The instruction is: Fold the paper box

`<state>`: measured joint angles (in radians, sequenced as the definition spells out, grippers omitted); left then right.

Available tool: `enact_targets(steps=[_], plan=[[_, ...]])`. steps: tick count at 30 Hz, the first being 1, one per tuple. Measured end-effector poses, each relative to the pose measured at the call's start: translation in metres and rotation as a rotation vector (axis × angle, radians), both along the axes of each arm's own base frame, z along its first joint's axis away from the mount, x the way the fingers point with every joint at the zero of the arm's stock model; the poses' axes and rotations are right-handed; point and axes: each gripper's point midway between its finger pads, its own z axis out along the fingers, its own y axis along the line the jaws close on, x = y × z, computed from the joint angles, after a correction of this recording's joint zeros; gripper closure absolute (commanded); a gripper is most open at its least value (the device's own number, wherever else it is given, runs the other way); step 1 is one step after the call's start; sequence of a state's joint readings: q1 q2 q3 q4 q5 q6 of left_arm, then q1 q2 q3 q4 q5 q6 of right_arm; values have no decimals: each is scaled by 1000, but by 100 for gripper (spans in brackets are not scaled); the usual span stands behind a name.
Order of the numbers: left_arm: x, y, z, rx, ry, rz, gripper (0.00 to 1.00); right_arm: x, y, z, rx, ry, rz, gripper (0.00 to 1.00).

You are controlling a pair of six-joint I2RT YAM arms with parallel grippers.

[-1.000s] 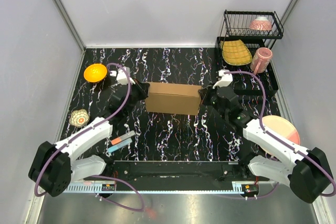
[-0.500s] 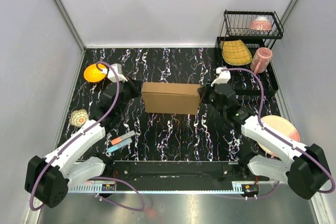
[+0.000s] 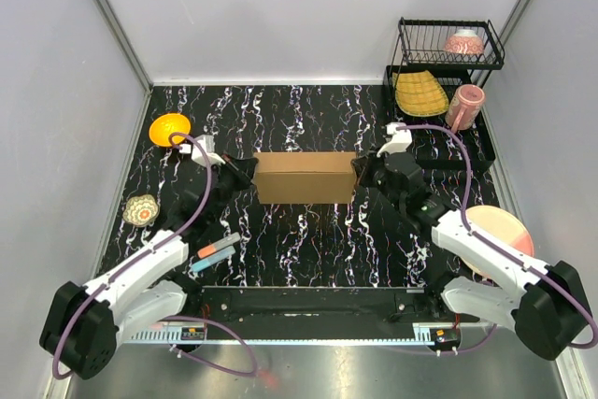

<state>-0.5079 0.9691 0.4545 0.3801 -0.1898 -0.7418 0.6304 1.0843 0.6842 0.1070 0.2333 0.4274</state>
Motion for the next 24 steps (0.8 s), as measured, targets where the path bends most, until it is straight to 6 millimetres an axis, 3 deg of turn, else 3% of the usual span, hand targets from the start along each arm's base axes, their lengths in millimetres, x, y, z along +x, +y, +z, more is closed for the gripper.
enact_targets(steps=[3, 8, 11, 12, 14, 17, 18, 19, 21, 22, 24], plan=[[-14, 1, 1, 5, 6, -13, 100, -8, 0, 1, 18, -2, 23, 100], [-53, 2, -2, -13, -5, -42, 100, -43, -2, -2, 111, 6, 103, 100], [-79, 5, -4, -22, 3, -69, 80, -72, -6, -6, 168, 31, 153, 99], [-86, 10, -7, -17, 11, -65, 65, -82, -8, -8, 176, 43, 164, 95], [-92, 24, -10, -2, 21, -26, 54, -94, -17, -13, 170, 68, 157, 92], [-94, 41, -7, 39, 27, 36, 43, -100, -27, -10, 160, 81, 132, 82], [-93, 45, -2, 50, 24, 51, 43, -100, -29, -6, 156, 81, 123, 77], [-92, 47, 5, 61, 19, 66, 41, -98, -30, -1, 152, 79, 112, 65], [-88, 48, 17, 65, 13, 82, 40, -94, -30, 6, 143, 84, 99, 55], [-86, 48, 18, 68, 17, 86, 39, -90, -30, 6, 132, 90, 88, 47], [-82, 43, 14, 76, 48, 88, 39, -85, -28, -1, 109, 121, 75, 39]])
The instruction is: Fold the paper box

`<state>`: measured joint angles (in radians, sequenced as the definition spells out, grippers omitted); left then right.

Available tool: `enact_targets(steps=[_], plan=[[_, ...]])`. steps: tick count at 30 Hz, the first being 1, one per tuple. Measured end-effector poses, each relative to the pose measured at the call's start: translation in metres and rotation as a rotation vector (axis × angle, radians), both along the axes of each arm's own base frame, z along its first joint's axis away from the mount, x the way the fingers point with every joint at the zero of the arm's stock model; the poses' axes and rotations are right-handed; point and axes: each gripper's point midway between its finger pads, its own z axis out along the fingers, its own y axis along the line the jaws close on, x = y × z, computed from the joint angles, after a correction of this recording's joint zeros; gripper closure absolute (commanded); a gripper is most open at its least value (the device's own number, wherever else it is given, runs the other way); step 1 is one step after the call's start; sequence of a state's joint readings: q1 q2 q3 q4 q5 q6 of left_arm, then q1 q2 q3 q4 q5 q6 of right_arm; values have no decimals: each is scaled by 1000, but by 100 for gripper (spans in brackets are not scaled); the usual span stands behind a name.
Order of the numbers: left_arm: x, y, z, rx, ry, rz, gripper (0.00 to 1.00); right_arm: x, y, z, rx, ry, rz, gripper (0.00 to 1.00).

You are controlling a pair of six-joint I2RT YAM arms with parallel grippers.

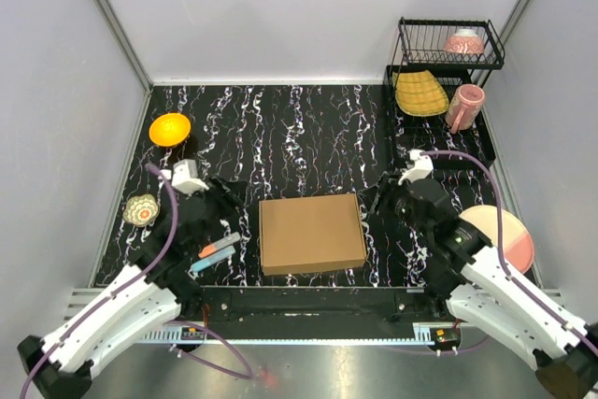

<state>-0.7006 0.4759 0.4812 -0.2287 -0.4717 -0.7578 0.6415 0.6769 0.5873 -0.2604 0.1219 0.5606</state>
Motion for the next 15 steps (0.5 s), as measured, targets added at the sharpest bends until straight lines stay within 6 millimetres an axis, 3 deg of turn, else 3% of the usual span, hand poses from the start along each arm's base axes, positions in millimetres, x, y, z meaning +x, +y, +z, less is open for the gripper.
enact_targets(steps=[5, 11, 15], plan=[[2, -19, -52, 48, 182, -42, 37, -1, 3, -49, -84, 163, -2, 25], [-25, -27, -121, 27, 365, -112, 33, -23, 8, -101, -83, 315, 43, 20], [-38, -30, -140, -1, 412, -149, 33, -34, 12, -126, -71, 391, 67, 20]])
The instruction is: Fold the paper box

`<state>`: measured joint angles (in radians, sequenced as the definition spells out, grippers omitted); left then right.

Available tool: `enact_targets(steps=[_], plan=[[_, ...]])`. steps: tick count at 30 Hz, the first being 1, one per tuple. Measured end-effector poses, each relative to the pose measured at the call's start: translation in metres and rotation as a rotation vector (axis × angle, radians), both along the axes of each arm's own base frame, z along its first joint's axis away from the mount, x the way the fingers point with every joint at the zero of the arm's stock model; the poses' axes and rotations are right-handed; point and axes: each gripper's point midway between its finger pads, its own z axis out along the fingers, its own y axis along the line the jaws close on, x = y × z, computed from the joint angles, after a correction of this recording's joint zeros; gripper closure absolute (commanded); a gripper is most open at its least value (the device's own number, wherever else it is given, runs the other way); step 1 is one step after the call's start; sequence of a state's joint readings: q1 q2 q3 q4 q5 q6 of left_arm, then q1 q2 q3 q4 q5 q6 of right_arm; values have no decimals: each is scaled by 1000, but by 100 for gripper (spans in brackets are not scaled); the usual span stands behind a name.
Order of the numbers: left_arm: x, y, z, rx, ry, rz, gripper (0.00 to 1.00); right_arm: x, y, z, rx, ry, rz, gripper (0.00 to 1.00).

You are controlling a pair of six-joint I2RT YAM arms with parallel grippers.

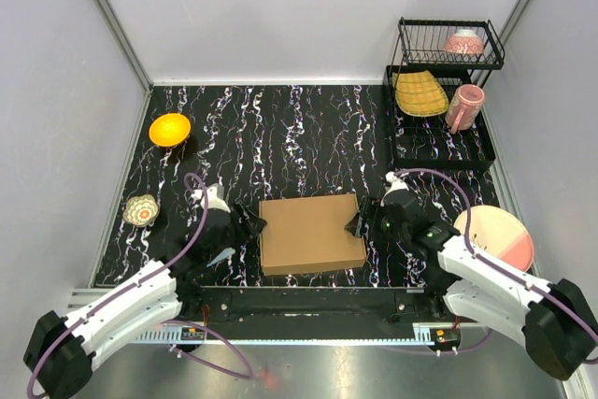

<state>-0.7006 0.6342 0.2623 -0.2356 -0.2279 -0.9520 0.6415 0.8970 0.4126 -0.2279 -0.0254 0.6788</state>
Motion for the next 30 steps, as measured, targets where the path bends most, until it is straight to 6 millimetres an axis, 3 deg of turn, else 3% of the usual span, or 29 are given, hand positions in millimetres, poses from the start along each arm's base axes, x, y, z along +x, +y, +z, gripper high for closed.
enact_targets(steps=[4, 9, 16, 21, 24, 25, 30], plan=[[-6, -10, -11, -40, 25, -41, 36, -2, 6, -17, 11, 44, 11, 25], [4, -23, -22, -47, 44, -59, 37, 11, 20, -18, 50, 24, 15, 28], [53, -25, -16, -41, 36, -10, 37, 64, 15, -18, 88, 11, -58, 30], [85, -8, 3, -7, 17, 50, 29, 93, 1, -12, 78, -6, -100, 18], [94, 3, 34, 36, -26, 77, 11, 93, -6, 7, 59, -30, -109, 4], [96, 7, 46, 49, -48, 89, 9, 92, -9, 19, 52, -51, -114, 0], [88, 42, 102, 97, -130, 226, 6, 92, -25, 116, 81, -283, -147, 0]])
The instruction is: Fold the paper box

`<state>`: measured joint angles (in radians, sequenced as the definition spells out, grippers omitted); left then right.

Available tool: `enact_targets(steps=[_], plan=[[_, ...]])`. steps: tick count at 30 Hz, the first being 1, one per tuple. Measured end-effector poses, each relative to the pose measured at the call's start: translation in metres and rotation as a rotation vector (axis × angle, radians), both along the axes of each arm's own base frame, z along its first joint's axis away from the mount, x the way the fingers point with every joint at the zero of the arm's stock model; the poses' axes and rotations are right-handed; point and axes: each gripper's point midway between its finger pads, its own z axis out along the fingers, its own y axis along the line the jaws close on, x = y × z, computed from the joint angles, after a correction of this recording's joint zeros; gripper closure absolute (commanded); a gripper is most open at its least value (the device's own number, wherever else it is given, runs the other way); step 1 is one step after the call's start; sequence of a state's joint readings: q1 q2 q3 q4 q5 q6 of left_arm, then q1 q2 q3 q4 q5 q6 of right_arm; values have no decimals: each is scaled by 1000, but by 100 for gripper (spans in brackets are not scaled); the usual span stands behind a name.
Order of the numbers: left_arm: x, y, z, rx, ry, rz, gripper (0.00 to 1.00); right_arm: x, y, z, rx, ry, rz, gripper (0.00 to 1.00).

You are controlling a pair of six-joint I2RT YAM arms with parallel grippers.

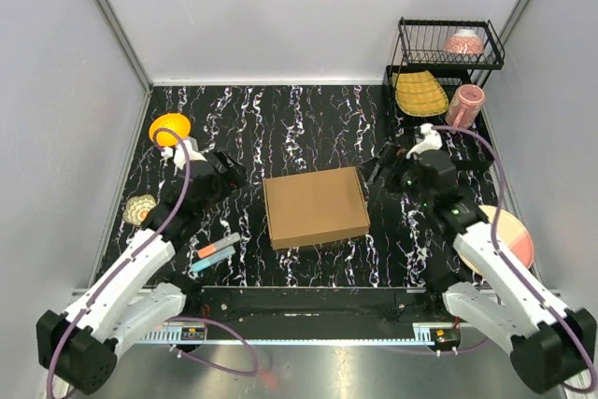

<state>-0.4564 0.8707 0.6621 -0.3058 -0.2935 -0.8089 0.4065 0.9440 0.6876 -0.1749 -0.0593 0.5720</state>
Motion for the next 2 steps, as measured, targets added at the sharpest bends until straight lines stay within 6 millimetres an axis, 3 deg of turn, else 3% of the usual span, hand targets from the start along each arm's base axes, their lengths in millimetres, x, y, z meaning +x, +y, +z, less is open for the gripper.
enact_targets(steps=[2], plan=[[-8, 9, 0, 7, 12, 34, 2, -3, -4, 25, 15, -70, -8, 0]])
